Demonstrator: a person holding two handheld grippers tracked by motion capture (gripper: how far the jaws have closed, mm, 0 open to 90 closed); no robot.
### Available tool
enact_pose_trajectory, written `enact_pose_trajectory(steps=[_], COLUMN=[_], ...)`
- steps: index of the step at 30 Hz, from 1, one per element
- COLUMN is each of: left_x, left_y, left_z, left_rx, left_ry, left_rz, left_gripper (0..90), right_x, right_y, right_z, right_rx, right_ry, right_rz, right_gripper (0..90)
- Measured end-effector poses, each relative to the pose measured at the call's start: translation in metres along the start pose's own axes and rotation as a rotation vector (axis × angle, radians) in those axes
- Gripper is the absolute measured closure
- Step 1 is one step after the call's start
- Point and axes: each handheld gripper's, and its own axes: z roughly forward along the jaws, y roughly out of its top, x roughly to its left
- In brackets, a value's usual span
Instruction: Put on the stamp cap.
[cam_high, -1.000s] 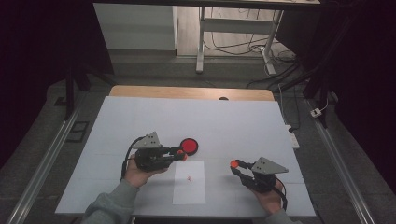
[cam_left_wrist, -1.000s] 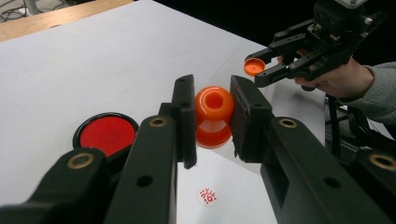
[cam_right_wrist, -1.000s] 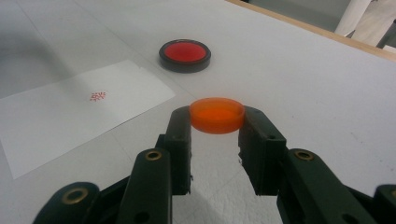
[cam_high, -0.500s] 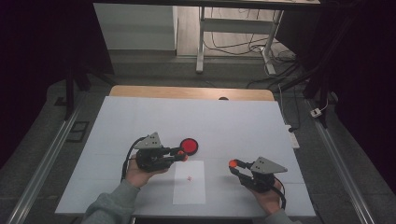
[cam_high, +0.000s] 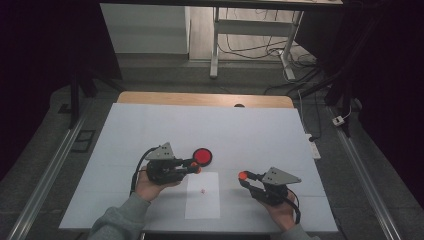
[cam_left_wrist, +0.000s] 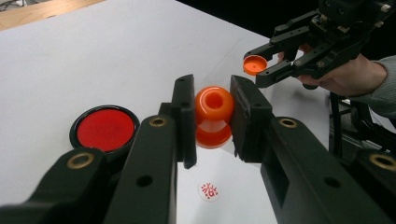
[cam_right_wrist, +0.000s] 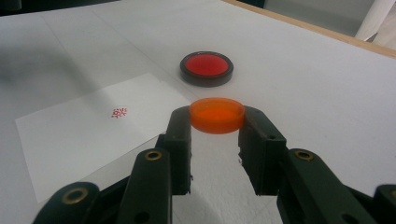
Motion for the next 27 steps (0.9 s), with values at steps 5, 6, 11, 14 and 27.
enact_pose_trajectory(steps=[5,6,11,14,27], left_x=[0.0,0.0,0.0,0.0,-0.001], left_y=[0.0,0.0,0.0,0.0,0.0], left_z=[0.001,0.001,0.003,0.003,0.004], left_rx=[0.004,0.004,0.007,0.006,0.007], left_ry=[0.001,0.0,-0.003,-0.005,-0.009], left_rz=[0.0,0.0,0.0,-0.001,0.0], left_gripper=[72.2,72.2,72.2,72.2,72.2], right_x=[0.003,0.004,0.009,0.014,0.028], right_y=[0.002,0.003,0.006,0.008,0.014], right_z=[0.004,0.005,0.012,0.019,0.035], right_rx=[-0.001,-0.006,-0.01,-0.006,-0.003], right_ry=[0.014,0.019,0.04,0.055,0.094], right_rz=[0.003,0.008,0.009,-0.004,-0.019], right_gripper=[64.9,64.9,64.9,64.9,64.9])
